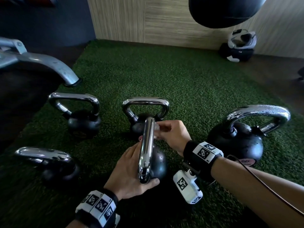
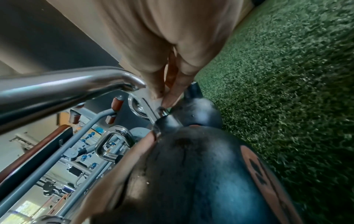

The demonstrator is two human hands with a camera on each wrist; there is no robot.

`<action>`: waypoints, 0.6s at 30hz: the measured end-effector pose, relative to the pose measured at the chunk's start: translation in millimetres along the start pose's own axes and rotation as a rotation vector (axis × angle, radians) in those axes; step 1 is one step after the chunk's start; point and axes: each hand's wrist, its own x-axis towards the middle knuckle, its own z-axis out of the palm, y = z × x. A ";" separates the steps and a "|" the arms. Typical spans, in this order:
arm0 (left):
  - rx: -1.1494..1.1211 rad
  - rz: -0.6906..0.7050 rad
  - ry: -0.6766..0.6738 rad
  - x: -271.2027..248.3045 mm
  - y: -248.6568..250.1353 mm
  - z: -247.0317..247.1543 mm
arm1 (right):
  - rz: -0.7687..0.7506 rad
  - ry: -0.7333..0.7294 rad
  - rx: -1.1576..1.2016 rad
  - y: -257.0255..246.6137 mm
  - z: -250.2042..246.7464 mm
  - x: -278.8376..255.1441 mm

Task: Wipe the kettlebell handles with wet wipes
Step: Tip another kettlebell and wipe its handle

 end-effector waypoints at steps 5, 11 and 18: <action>-0.107 -0.044 -0.017 0.5 -12.4 -9.0 | -0.204 0.129 -0.088 -26.4 -2.9 -7.8; -0.131 -0.116 -0.086 11.2 -16.8 -16.1 | -0.256 0.135 -0.298 -36.2 -4.5 -2.0; -0.147 -0.195 -0.164 27.8 -38.5 -20.2 | -0.619 0.146 -0.483 -47.2 9.1 -26.4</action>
